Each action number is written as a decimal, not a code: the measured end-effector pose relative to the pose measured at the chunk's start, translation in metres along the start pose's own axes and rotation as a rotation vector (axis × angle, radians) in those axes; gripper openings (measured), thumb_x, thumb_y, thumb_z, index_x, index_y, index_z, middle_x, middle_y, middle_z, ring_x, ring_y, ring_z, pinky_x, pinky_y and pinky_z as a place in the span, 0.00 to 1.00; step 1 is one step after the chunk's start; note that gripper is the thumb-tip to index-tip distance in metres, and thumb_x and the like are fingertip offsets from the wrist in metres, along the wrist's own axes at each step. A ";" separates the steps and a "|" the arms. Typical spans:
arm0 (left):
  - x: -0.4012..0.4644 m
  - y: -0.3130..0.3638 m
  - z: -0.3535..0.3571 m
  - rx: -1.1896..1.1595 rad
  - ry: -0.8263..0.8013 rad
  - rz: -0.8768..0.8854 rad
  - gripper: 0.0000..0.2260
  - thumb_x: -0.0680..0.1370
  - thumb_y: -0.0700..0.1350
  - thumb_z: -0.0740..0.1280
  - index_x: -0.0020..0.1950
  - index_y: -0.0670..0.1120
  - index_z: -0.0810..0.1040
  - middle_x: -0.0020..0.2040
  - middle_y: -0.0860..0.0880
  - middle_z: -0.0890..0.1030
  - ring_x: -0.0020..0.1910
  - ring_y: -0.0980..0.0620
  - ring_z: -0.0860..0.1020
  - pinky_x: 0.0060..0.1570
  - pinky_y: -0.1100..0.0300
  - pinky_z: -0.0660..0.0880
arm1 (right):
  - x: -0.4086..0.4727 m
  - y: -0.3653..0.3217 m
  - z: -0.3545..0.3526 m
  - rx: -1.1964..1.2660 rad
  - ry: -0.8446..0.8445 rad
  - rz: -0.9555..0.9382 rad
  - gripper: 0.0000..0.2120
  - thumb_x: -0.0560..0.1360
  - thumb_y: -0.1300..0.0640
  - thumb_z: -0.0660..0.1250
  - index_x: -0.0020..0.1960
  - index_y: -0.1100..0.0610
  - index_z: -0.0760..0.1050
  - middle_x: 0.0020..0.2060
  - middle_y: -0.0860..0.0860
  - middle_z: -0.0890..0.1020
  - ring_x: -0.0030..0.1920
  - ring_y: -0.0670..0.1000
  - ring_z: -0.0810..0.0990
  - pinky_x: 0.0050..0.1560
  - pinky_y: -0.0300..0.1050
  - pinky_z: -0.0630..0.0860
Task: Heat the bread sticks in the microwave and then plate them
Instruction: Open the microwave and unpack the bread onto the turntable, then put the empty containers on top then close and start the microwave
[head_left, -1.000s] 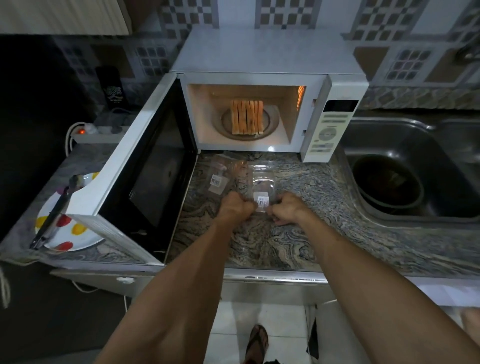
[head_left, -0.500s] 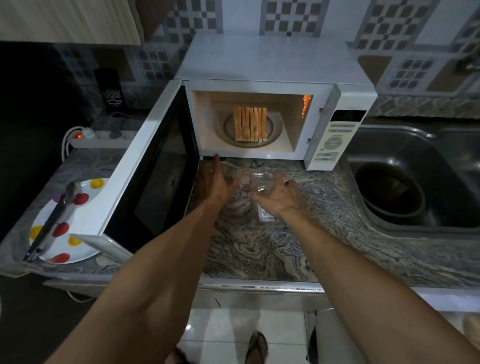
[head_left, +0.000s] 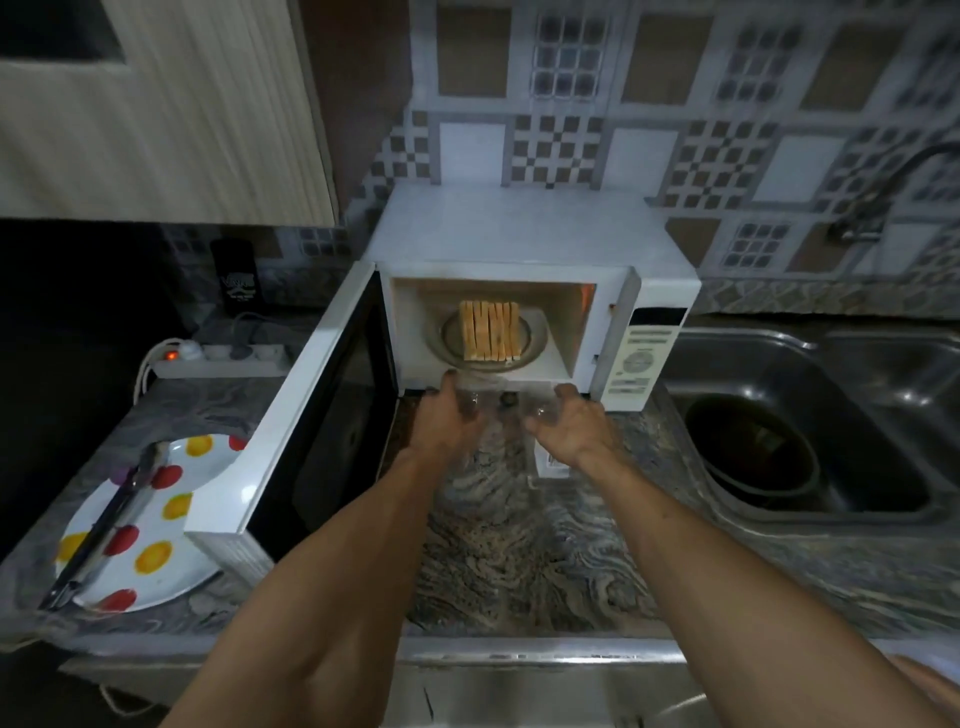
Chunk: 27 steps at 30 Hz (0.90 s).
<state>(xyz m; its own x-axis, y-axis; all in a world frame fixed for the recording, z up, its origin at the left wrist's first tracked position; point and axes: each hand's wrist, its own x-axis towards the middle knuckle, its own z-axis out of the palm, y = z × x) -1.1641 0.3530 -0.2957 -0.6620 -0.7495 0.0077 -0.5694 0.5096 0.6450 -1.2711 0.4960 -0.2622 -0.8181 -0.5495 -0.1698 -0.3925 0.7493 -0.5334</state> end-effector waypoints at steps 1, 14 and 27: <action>0.001 0.007 -0.008 0.080 0.016 0.020 0.30 0.76 0.57 0.67 0.73 0.48 0.62 0.59 0.38 0.75 0.58 0.37 0.76 0.55 0.51 0.72 | 0.000 -0.003 -0.010 -0.013 0.017 -0.014 0.36 0.73 0.33 0.65 0.74 0.51 0.65 0.63 0.59 0.76 0.64 0.62 0.76 0.59 0.53 0.77; -0.014 0.061 -0.074 0.181 0.225 0.287 0.32 0.73 0.67 0.63 0.71 0.52 0.65 0.57 0.41 0.80 0.55 0.38 0.79 0.52 0.50 0.74 | -0.023 -0.031 -0.102 -0.113 0.178 -0.200 0.34 0.72 0.34 0.66 0.73 0.50 0.67 0.64 0.57 0.78 0.63 0.61 0.77 0.57 0.52 0.76; 0.040 0.125 -0.138 0.173 0.313 0.166 0.37 0.73 0.68 0.62 0.76 0.52 0.58 0.70 0.43 0.71 0.67 0.39 0.71 0.62 0.46 0.71 | 0.014 -0.083 -0.174 -0.112 0.310 -0.261 0.35 0.73 0.35 0.66 0.73 0.53 0.64 0.62 0.56 0.78 0.60 0.60 0.78 0.52 0.49 0.74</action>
<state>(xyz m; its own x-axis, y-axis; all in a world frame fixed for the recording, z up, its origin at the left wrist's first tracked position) -1.1940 0.3286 -0.1096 -0.5862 -0.7300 0.3512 -0.5584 0.6782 0.4777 -1.3231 0.4907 -0.0766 -0.7660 -0.6018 0.2259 -0.6329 0.6446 -0.4290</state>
